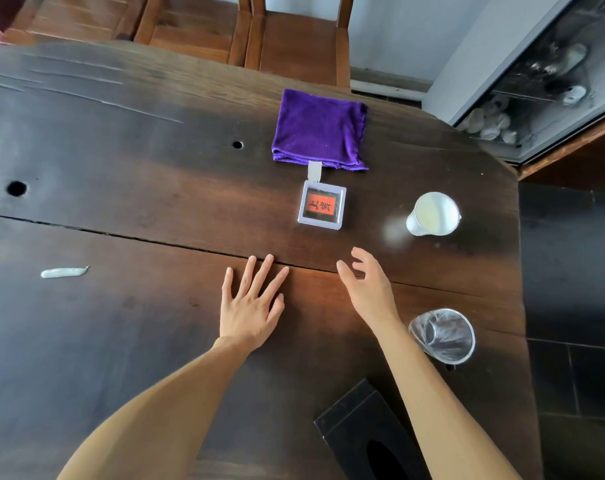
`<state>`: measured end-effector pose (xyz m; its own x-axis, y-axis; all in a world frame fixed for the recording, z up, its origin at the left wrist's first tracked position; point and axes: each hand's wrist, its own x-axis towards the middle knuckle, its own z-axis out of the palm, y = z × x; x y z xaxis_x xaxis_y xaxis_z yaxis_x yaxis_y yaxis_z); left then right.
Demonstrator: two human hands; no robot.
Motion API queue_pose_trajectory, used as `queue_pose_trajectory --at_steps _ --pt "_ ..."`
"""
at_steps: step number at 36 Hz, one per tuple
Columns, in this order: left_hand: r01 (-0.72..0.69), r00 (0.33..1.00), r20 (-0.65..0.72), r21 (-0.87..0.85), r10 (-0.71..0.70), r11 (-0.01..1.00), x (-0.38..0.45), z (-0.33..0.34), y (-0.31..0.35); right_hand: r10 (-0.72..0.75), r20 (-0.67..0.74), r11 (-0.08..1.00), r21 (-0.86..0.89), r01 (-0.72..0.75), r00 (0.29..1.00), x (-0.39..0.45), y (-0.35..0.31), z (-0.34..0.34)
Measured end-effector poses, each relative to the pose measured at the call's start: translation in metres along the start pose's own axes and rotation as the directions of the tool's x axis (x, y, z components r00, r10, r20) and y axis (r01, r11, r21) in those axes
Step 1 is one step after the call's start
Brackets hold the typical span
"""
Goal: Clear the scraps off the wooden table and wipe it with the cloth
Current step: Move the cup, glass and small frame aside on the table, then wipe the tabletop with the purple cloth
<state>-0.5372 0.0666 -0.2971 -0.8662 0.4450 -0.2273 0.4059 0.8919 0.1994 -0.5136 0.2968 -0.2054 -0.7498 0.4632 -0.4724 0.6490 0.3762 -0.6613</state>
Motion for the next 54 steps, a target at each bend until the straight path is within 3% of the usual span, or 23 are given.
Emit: queue_pose_trajectory --at_steps 10,14,16,22,28,33,40,54 --pt "0.002 0.976 0.217 -0.083 0.016 0.997 0.005 -0.044 0.000 0.010 0.041 0.999 -0.048 -0.008 0.999 -0.055 -0.011 -0.016" --pt "0.080 0.962 0.271 -0.193 -0.025 0.978 0.001 -0.078 0.008 -0.023 0.055 0.998 -0.064 0.027 0.998 -0.070 -0.018 -0.022" --pt "0.122 0.973 0.218 -0.229 -0.071 0.966 -0.007 -0.097 0.011 -0.045 0.058 0.995 -0.086 0.050 0.997 -0.075 -0.023 -0.025" --pt "0.059 0.993 -0.088 -0.187 -0.077 0.981 -0.046 -0.139 0.004 -0.184 0.064 0.953 -0.232 0.194 0.981 -0.094 -0.037 -0.029" --pt "0.042 0.952 -0.296 -0.118 -0.075 0.992 -0.077 -0.163 -0.020 -0.408 0.053 0.760 -0.533 0.372 0.911 -0.117 -0.059 -0.036" --pt "0.079 0.950 -0.300 -0.060 -0.093 0.995 -0.087 -0.179 -0.052 -0.474 0.008 0.674 -0.640 0.369 0.880 -0.131 -0.083 -0.024" --pt "0.089 0.980 -0.176 -0.037 -0.094 0.995 -0.072 -0.188 -0.123 -0.451 -0.061 0.671 -0.681 0.293 0.890 -0.127 -0.117 0.026" --pt "0.005 0.987 -0.163 0.018 -0.002 1.000 0.065 -0.150 -0.271 -0.393 -0.171 0.689 -0.705 0.167 0.903 -0.021 -0.159 0.115"
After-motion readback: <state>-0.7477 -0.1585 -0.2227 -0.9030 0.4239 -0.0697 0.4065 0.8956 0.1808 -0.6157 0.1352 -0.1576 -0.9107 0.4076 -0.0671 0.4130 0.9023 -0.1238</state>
